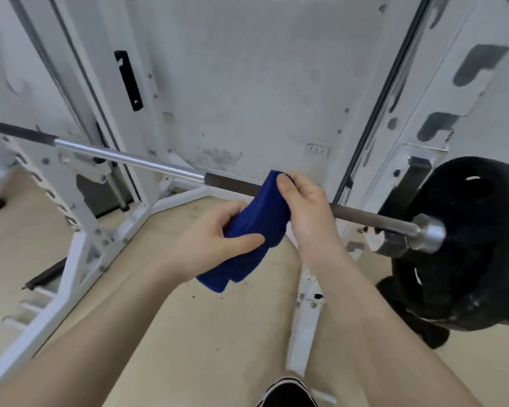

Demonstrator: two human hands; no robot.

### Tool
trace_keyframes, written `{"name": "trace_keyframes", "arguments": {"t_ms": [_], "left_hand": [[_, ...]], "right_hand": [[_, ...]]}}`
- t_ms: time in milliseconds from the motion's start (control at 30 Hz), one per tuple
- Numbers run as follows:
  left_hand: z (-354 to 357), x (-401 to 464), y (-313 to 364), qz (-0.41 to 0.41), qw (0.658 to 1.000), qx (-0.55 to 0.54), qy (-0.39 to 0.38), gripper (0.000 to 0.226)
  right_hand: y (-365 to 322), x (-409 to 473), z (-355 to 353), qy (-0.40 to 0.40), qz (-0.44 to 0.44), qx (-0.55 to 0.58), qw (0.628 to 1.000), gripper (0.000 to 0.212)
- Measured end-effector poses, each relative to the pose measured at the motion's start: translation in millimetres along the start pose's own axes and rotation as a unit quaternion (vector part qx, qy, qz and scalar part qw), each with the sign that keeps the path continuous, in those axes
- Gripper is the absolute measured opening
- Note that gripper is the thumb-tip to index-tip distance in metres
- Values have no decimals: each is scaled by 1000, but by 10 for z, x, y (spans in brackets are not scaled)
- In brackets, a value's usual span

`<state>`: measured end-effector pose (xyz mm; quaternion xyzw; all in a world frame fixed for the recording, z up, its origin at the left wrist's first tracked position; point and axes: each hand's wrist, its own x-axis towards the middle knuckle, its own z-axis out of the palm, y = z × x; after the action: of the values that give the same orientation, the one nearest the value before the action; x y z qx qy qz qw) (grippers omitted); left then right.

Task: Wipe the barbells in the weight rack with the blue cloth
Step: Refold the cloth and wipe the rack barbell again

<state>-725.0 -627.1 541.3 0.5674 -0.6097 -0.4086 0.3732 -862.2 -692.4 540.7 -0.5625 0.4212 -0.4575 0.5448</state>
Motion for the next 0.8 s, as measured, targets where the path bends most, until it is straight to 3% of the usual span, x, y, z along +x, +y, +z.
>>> {"name": "trace_keyframes", "arguments": {"t_ms": [133, 233, 433, 567, 667, 733, 800], "left_hand": [[-450, -79, -302, -47, 996, -54, 59, 30], [-711, -75, -544, -73, 984, -112, 117, 2], [-1566, 30, -1063, -90, 966, -117, 214, 11], [-2327, 266, -1415, -85, 958, -95, 257, 8], [-2999, 498, -1609, -98, 949, -106, 282, 11], [-3458, 641, -1741, -104, 943, -122, 290, 10], [-3884, 746, -1888, -112, 940, -130, 294, 10]], "right_hand": [[150, 183, 523, -16, -9, -82, 996, 23], [229, 414, 894, -26, -12, -113, 993, 23], [426, 987, 1797, -154, 25, -103, 982, 23], [590, 1544, 2528, -224, 150, -39, 962, 31], [576, 2003, 3126, -250, 196, 37, 947, 32], [550, 2299, 3537, -253, 187, 39, 949, 22], [515, 2555, 3942, -248, 194, 32, 949, 25]]}}
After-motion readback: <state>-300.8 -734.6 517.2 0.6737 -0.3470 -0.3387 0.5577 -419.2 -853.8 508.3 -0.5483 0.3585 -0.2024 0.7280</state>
